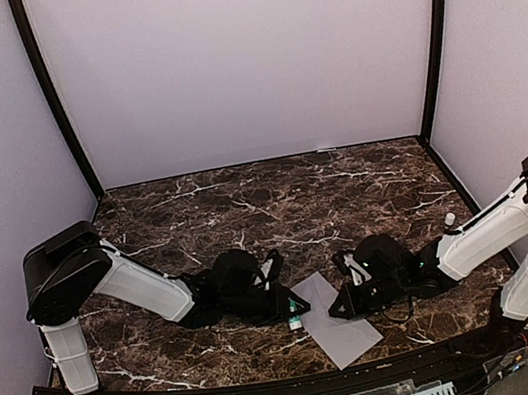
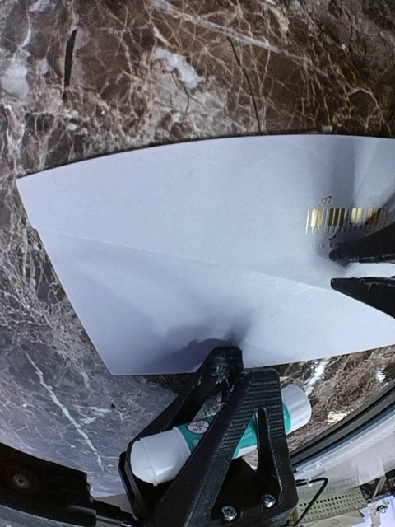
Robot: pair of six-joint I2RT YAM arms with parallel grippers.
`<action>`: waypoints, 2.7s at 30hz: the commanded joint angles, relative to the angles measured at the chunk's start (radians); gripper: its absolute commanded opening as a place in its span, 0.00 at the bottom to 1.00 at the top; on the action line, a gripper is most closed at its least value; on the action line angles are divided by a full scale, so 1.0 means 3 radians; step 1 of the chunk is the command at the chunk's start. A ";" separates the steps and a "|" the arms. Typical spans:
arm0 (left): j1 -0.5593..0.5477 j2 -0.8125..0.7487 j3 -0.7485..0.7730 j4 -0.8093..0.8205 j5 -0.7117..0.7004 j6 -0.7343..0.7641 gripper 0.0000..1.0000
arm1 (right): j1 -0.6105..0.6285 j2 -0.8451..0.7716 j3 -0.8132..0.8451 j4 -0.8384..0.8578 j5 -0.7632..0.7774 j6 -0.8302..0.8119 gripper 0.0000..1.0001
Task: Place the letter into the envelope and seal it
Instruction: Seal the envelope flap on the envelope.
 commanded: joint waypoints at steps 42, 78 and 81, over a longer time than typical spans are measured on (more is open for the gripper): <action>-0.0015 0.0785 0.0689 0.0055 0.0061 0.0018 0.00 | 0.0137 -0.0358 -0.0577 -0.0083 0.0175 0.0677 0.00; -0.0015 0.0671 0.0634 -0.0025 0.0109 0.0043 0.00 | -0.0034 0.0180 -0.0147 0.0390 0.0551 0.0783 0.00; -0.0015 0.0661 0.0630 -0.0031 0.0091 0.0036 0.00 | -0.0027 0.0199 -0.0145 0.0417 0.0431 0.0772 0.00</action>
